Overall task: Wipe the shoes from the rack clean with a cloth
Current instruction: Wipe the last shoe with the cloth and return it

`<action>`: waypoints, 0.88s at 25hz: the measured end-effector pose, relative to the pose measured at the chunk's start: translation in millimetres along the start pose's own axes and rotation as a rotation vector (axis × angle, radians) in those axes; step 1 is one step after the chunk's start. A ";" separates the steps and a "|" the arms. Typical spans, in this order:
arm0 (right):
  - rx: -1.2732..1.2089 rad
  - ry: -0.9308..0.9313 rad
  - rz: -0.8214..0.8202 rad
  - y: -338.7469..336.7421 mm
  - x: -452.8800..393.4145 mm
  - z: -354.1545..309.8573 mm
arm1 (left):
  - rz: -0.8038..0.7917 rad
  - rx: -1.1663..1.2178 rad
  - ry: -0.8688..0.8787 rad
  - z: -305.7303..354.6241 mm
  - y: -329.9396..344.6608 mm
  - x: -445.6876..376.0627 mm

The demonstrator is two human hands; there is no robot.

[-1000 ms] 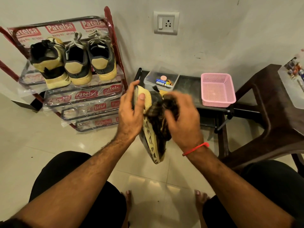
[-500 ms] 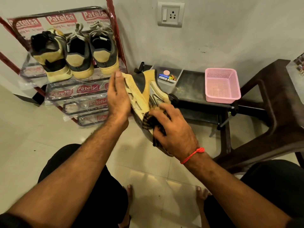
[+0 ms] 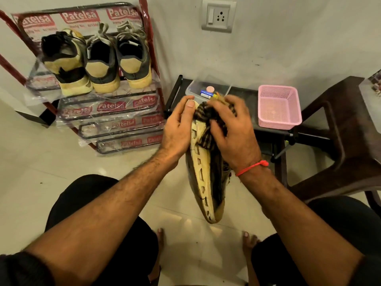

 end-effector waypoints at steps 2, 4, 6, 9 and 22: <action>-0.050 -0.023 -0.079 11.9 24.3 -5.3 | 0.105 0.051 -0.044 0.5 -21.5 -9.4; -0.103 -0.054 -0.204 28.0 54.8 -19.7 | 0.240 0.142 -0.153 -5.4 -53.9 -20.0; -0.110 -0.107 -0.277 35.8 70.2 -30.3 | 0.299 0.150 -0.158 -7.2 -71.9 -21.9; -0.079 -0.115 -0.191 24.8 47.6 -25.6 | 0.163 0.128 -0.125 -5.4 -47.5 -14.3; -0.150 -0.168 -0.176 21.9 52.5 -44.3 | 0.172 0.121 -0.150 0.1 -55.7 -14.3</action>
Point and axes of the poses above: each hand's wrist, its own x-axis away from the middle knuckle, its own y-axis out of the palm, z = x × y, the point moved 10 cm from there along -x, towards the middle knuckle, and after that the axes turned 13 degrees about -y, right-handed, at the moved point
